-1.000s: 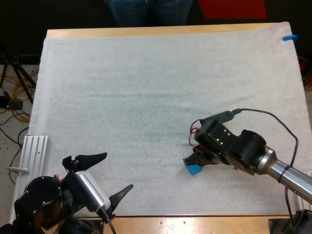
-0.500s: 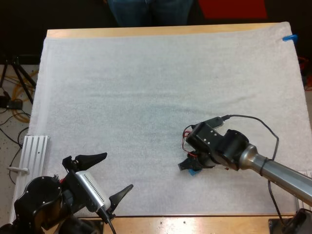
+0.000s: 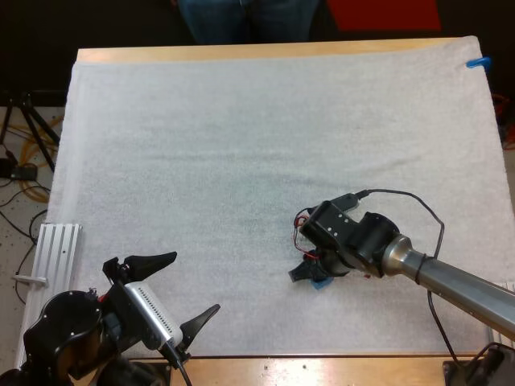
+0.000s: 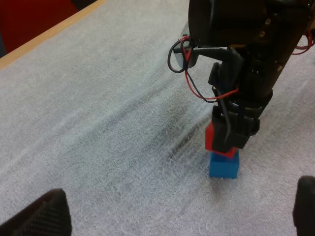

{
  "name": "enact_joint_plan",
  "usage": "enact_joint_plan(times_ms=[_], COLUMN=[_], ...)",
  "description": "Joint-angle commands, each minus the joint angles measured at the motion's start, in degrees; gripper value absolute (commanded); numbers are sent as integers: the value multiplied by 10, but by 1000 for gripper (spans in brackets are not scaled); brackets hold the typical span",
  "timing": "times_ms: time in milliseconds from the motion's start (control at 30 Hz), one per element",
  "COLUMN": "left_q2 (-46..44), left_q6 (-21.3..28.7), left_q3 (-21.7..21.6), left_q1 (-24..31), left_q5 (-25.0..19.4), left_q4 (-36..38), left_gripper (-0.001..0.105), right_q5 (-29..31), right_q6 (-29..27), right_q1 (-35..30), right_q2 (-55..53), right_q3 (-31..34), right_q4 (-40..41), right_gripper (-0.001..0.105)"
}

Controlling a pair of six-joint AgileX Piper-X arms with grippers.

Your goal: Stack red cube on blue cube

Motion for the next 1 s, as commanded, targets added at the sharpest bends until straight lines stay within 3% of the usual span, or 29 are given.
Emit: enact_joint_plan(times_ms=[0,433,767,967], left_q2=[2,2,2,2], left_q6=[-5,-5,-5,-5], left_q3=[-4,4,4,4], left_q1=[-2,-2,-2,-2], left_q5=[3,3,3,3], left_q4=[1,1,1,0], left_gripper=[87,87,87,87], right_q5=[-3,-19,-11,14], right_q6=[-7,-7,-7,-7], right_q1=[1,1,1,1], right_q2=[-2,-2,-2,-3], right_q3=[-1,-1,-5,-45], right_q4=[-3,-3,-3,24], right_gripper=[37,54,54,54])
